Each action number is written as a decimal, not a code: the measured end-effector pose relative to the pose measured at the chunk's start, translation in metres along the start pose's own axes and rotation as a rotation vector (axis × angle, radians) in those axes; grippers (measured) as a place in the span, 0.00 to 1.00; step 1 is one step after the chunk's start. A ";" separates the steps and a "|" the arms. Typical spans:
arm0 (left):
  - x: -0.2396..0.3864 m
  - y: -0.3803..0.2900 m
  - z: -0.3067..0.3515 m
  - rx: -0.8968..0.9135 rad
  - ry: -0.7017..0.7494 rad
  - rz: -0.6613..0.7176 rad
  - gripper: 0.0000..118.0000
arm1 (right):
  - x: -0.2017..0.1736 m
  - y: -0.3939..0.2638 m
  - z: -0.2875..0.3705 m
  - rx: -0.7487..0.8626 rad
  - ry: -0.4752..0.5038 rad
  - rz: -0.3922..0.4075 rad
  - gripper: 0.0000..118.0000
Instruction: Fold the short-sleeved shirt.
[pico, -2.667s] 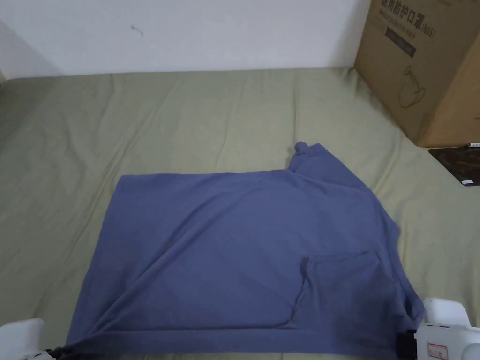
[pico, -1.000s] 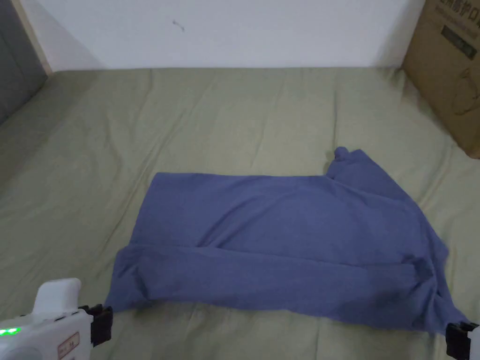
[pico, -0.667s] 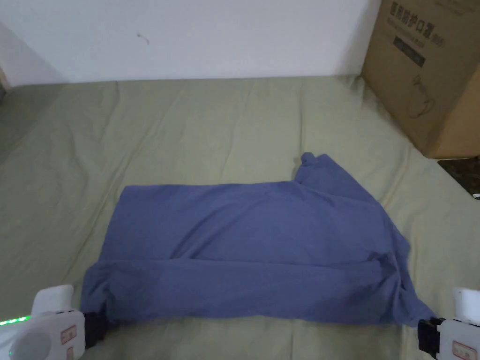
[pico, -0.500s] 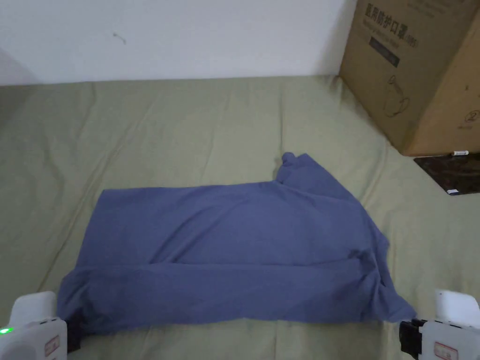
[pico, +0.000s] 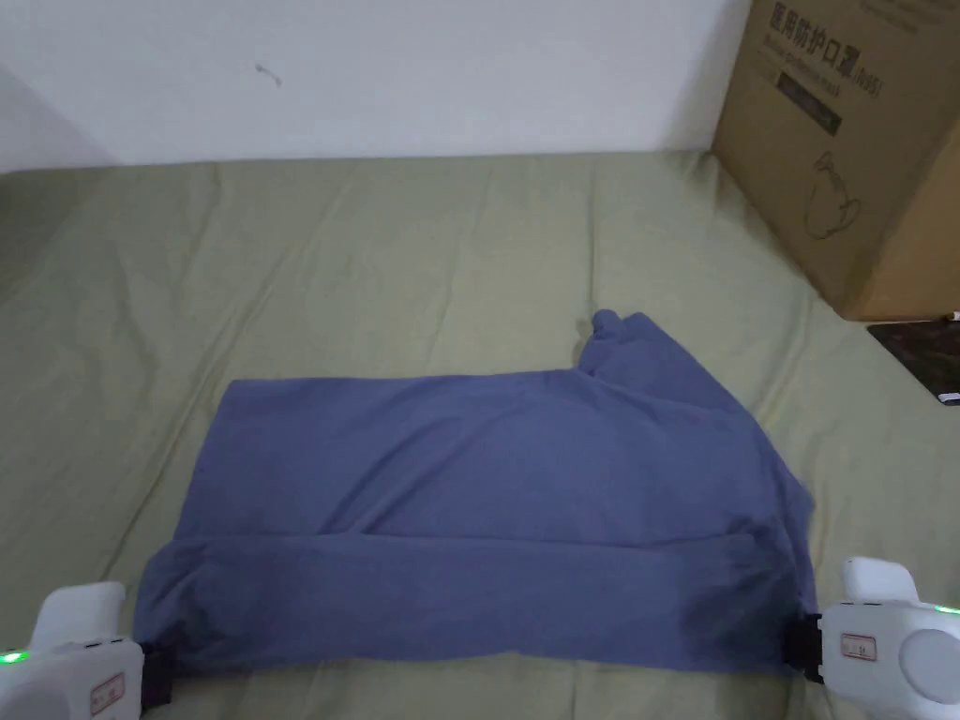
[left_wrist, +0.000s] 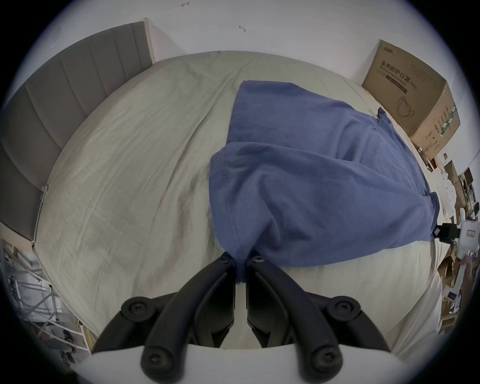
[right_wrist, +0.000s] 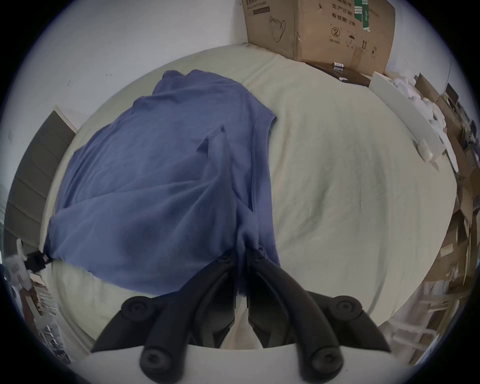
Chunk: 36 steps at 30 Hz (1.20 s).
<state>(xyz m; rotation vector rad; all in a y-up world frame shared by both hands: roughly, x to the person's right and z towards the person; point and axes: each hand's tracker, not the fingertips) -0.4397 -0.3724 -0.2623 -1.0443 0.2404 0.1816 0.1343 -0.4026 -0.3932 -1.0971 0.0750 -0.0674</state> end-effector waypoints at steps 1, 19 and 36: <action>0.000 0.001 0.001 -0.002 0.002 -0.004 0.05 | 0.002 0.001 0.004 0.012 -0.005 0.000 0.05; -0.012 -0.071 0.057 -0.088 0.007 -0.090 0.05 | 0.065 -0.052 0.041 -0.046 -0.042 0.002 0.05; 0.032 -0.024 0.100 0.141 -0.030 -0.044 0.00 | -0.050 -0.039 0.151 0.205 -0.024 0.083 0.00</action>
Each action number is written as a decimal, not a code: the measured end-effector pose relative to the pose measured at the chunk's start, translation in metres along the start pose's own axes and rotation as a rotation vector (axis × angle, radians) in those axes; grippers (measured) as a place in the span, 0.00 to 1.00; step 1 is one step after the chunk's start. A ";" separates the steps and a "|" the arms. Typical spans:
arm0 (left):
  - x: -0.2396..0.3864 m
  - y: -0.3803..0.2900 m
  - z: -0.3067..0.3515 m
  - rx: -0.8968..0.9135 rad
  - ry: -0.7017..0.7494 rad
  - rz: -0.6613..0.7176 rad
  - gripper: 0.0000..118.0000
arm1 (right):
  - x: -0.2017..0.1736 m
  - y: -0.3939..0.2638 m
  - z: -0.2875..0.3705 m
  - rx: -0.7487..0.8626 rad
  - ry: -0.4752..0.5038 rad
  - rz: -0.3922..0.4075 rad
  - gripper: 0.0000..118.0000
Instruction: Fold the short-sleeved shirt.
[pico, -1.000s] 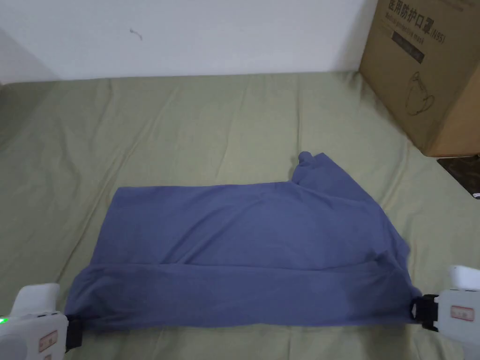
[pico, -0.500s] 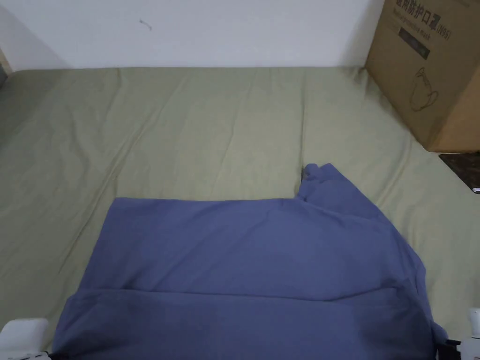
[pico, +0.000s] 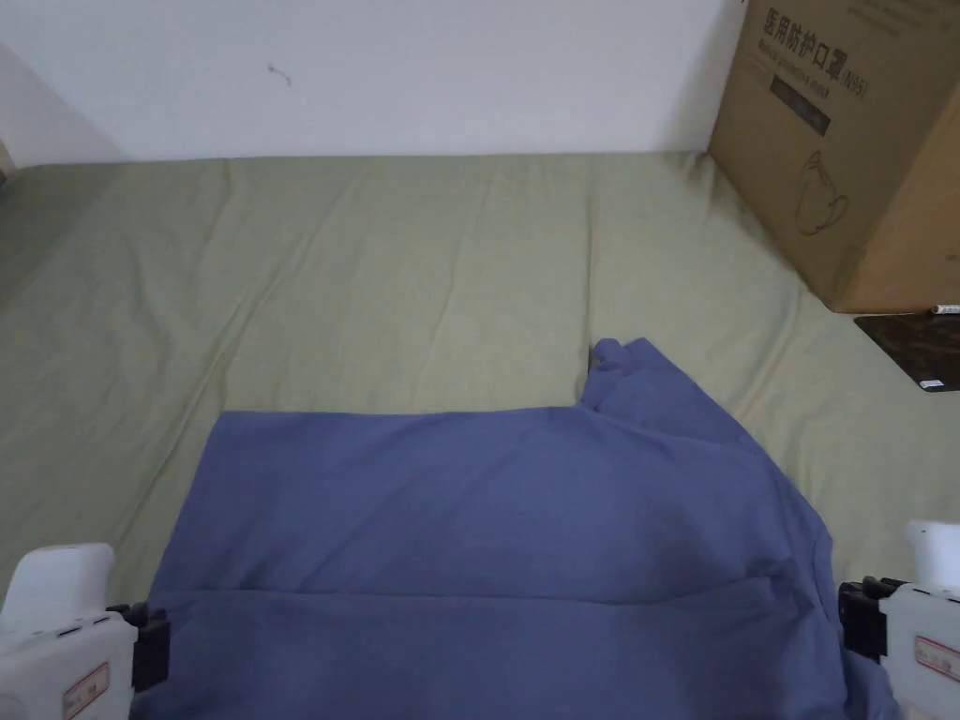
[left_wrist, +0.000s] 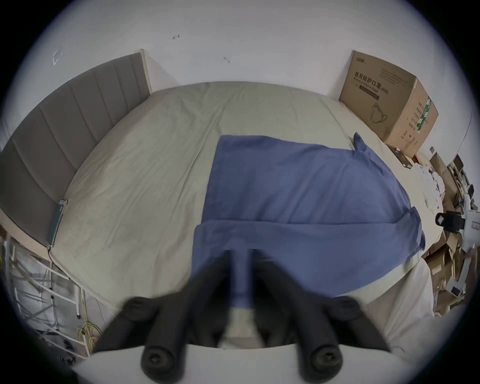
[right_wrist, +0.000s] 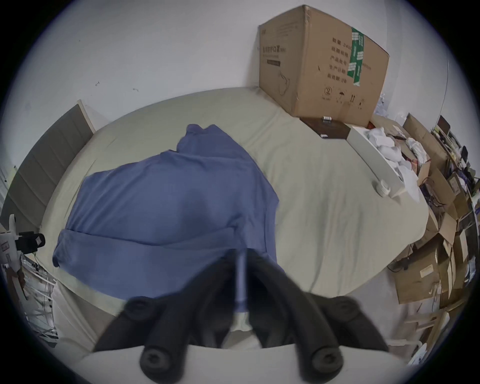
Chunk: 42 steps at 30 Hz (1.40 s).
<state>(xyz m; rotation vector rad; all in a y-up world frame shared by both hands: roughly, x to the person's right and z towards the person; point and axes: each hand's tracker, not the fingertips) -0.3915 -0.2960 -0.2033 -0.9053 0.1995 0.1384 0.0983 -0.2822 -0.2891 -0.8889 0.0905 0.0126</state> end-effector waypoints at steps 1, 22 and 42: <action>0.003 -0.001 -0.006 -0.005 0.003 -0.001 0.00 | -0.003 -0.002 -0.005 -0.008 0.004 0.005 0.00; 0.025 0.067 -0.079 -0.067 -0.043 0.022 0.00 | 0.009 0.198 -0.215 -0.115 0.028 0.023 0.83; 0.016 0.075 -0.111 -0.150 -0.014 0.012 0.00 | -0.006 0.196 -0.269 -0.209 -0.015 0.050 0.01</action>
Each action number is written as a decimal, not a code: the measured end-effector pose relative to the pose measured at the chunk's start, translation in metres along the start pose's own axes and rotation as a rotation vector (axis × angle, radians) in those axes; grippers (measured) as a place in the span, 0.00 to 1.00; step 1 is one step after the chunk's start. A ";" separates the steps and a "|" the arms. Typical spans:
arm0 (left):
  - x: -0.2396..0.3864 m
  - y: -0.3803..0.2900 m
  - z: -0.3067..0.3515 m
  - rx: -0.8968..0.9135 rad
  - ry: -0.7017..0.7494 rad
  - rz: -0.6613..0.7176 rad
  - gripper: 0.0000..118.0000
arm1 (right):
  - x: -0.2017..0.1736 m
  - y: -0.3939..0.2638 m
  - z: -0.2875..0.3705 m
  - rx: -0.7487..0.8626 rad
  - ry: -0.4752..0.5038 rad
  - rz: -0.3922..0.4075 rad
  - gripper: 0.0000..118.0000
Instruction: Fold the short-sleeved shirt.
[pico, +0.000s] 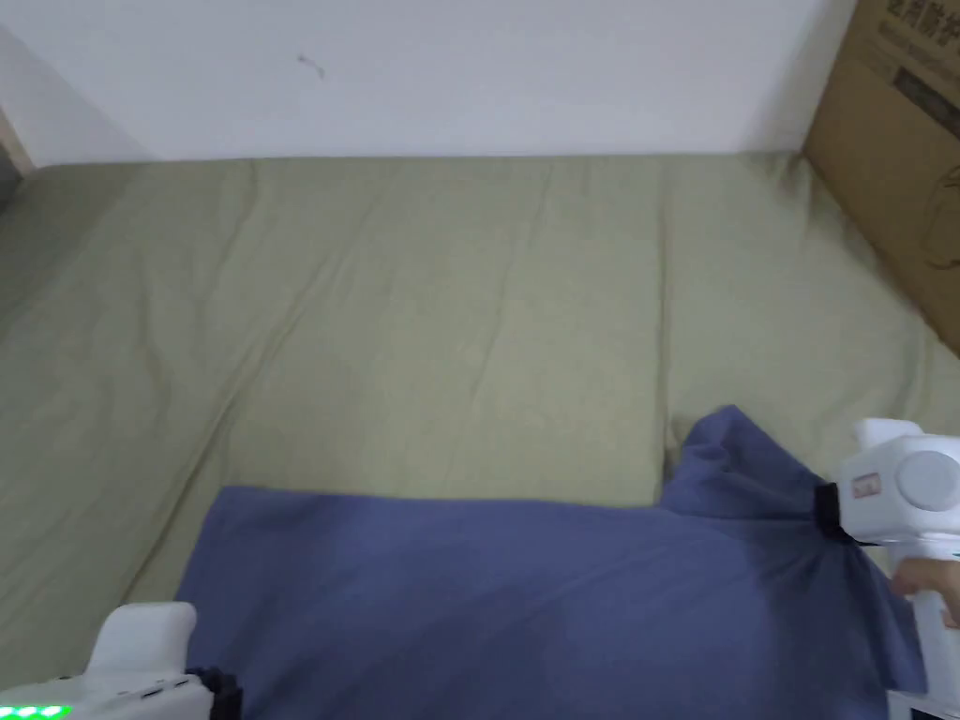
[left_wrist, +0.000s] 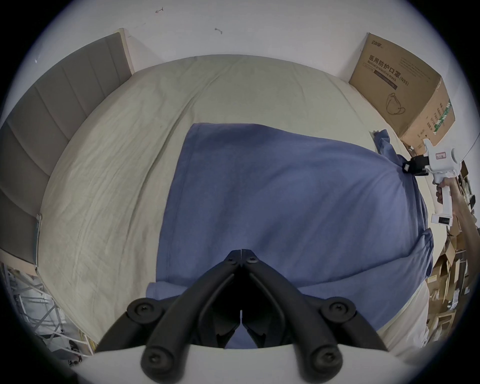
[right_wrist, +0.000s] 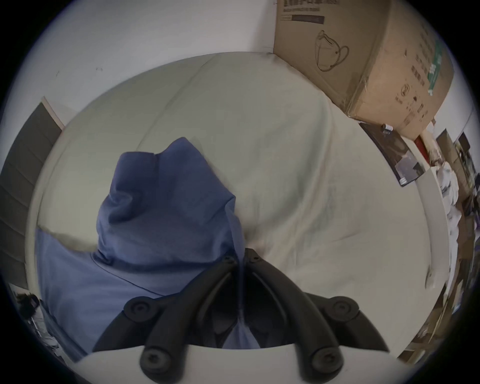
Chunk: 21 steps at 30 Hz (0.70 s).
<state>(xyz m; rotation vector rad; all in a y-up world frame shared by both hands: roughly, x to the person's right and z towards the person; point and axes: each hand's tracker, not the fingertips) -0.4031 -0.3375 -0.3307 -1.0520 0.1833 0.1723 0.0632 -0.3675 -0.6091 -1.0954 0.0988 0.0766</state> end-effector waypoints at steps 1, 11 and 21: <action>-0.004 0.006 -0.001 0.010 0.001 0.002 0.00 | -0.001 -0.001 0.003 0.002 -0.002 0.001 0.01; -0.045 0.116 -0.080 0.020 0.000 0.053 1.00 | 0.001 0.000 0.012 0.005 -0.002 0.000 0.01; -0.054 0.157 -0.153 -0.101 0.025 0.117 0.82 | -0.006 0.000 0.005 -0.030 -0.025 0.040 0.01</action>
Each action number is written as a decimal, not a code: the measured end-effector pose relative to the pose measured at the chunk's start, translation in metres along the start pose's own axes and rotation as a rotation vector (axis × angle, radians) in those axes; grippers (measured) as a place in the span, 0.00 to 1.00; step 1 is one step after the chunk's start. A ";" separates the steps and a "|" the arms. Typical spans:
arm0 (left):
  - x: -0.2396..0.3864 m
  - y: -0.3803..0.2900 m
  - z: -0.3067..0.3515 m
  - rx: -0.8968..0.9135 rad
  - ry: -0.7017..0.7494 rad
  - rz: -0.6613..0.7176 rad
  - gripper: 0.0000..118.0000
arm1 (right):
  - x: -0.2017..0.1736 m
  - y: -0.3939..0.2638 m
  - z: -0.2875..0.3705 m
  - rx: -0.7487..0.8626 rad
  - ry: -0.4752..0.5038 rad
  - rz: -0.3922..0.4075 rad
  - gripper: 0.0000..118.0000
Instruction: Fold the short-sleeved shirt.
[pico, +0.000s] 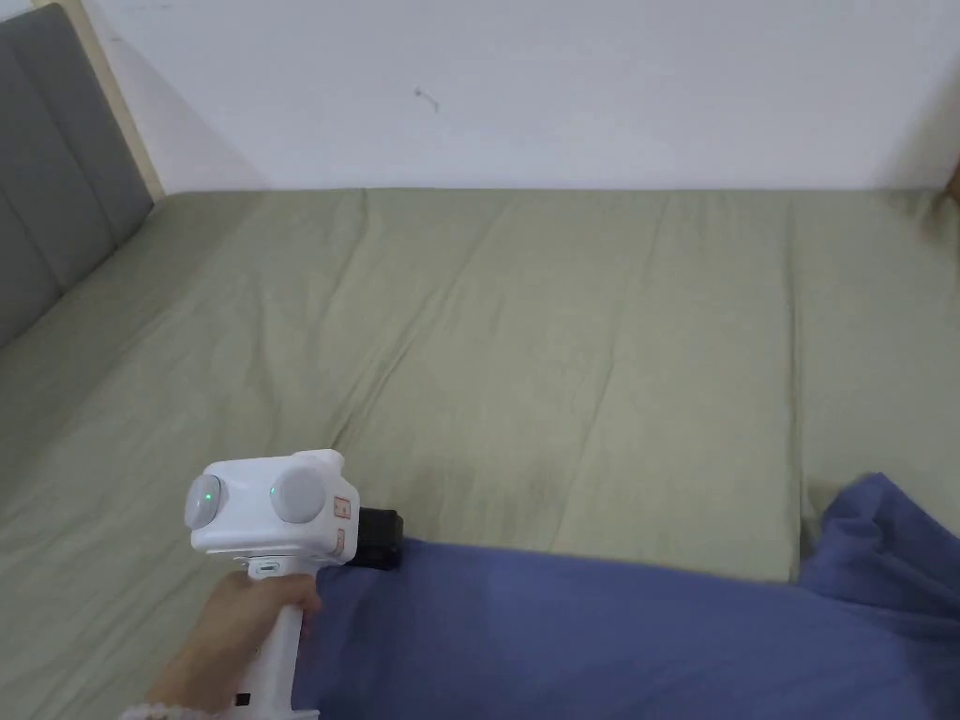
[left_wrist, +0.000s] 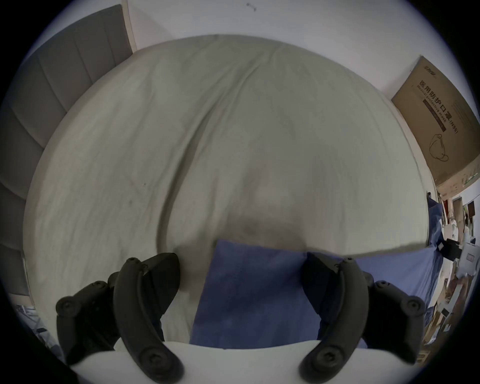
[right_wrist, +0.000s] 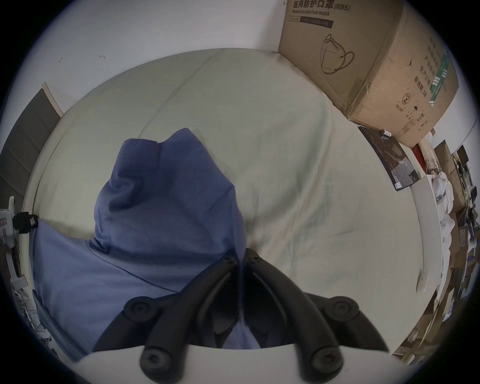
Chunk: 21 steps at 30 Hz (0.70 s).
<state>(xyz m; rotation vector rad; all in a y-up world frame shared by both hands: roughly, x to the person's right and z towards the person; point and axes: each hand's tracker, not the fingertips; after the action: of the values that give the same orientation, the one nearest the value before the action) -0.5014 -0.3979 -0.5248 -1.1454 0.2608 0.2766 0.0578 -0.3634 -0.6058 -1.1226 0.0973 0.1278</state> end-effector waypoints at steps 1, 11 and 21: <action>0.002 -0.001 0.007 0.008 0.010 -0.036 0.80 | 0.000 0.000 0.000 -0.001 -0.006 0.010 0.01; 0.008 -0.011 0.053 0.077 -0.017 -0.083 0.04 | 0.006 -0.007 0.028 0.028 0.013 0.009 0.01; -0.002 -0.069 0.181 0.248 -0.061 -0.139 0.04 | 0.033 -0.059 0.129 0.132 0.056 -0.008 0.01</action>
<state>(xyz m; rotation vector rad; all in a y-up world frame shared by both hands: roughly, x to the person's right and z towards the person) -0.4678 -0.2581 -0.3944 -0.9039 0.1560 0.1513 0.1008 -0.2706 -0.5026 -0.9953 0.1492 0.0813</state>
